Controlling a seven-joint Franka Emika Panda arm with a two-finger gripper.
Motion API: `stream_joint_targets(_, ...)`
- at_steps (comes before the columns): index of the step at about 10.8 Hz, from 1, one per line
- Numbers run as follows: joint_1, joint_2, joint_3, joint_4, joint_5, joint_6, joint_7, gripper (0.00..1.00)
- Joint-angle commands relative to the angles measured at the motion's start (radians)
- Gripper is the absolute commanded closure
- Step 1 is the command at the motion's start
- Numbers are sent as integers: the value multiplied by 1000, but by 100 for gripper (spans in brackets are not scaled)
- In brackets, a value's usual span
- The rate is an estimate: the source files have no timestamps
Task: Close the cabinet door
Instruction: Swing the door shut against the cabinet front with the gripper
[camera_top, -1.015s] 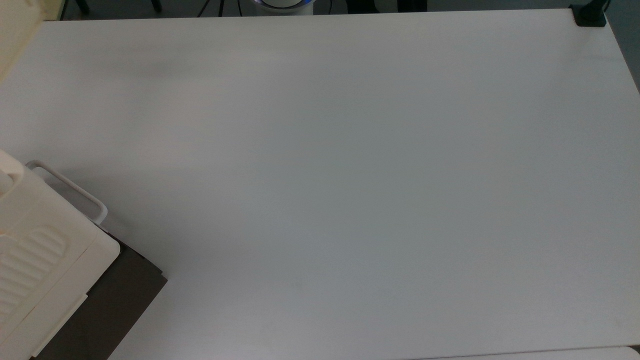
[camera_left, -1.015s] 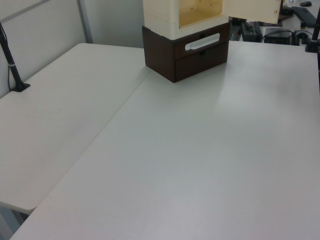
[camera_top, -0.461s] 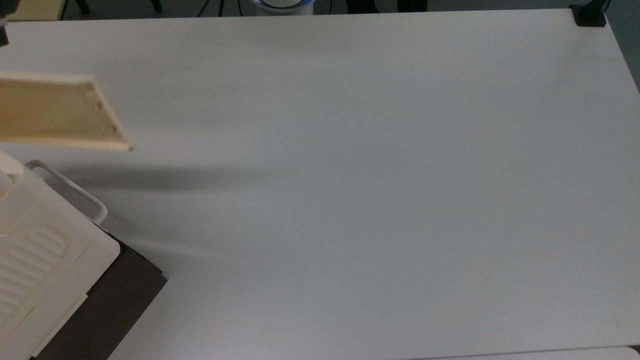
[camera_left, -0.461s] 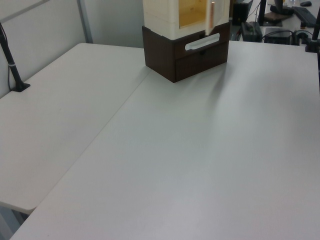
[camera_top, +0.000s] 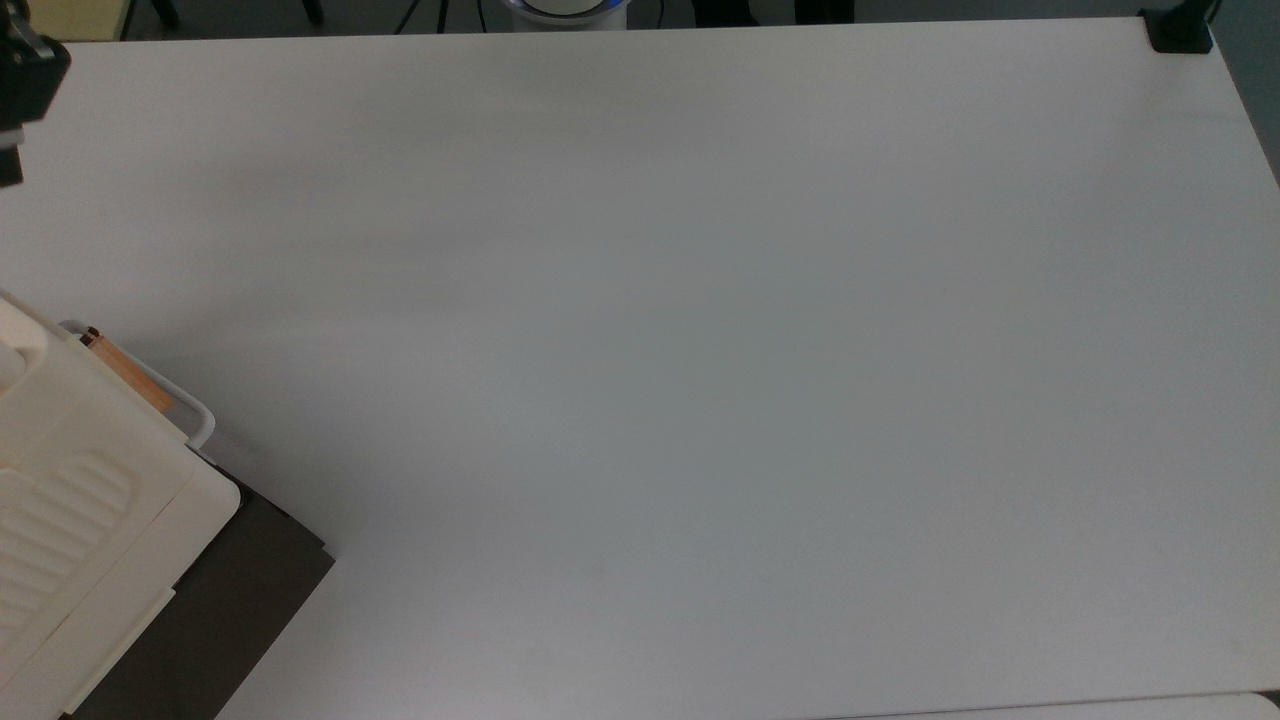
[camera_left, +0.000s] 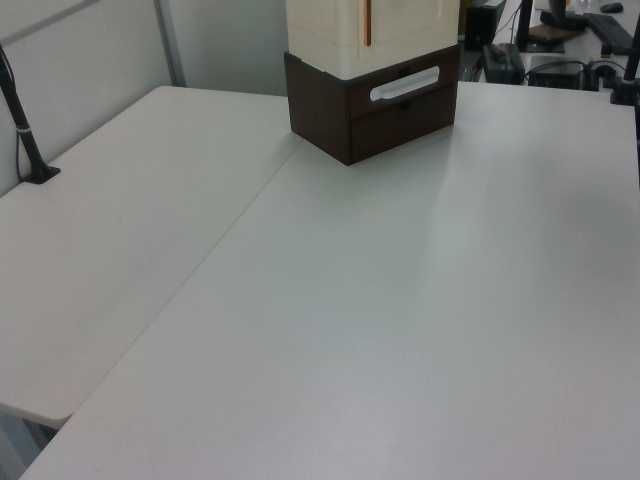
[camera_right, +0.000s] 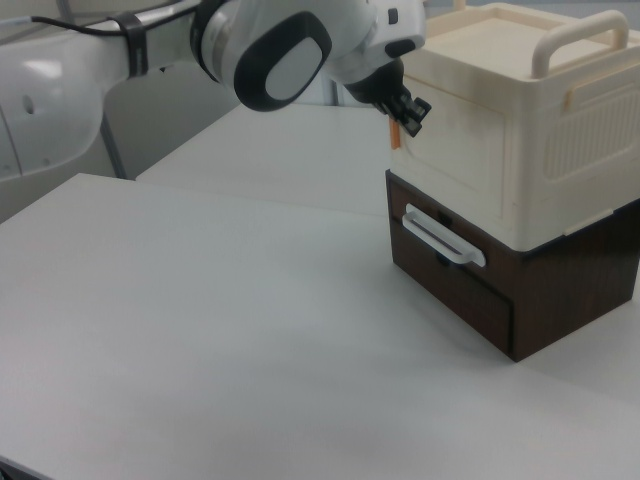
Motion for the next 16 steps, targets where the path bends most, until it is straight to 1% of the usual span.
stream_joint_targets(1,22,50,14,-3,19,165,12,100)
stream_joint_targets(3,22,70,29,-4,21,257,14,100)
stream_joint_targets(7,20,77,29,-4,19,337,8,100)
stream_joint_targets(10,17,83,34,-4,16,345,2,100)
stream_joint_targets(11,19,81,34,-7,5,345,-3,100)
stream_joint_targets(12,22,80,35,-24,1,339,-39,100)
stream_joint_targets(13,26,69,48,-56,-1,333,-75,100)
stream_joint_targets(14,36,54,60,-73,-16,290,-80,100)
stream_joint_targets(16,58,2,63,-78,-85,98,-78,100)
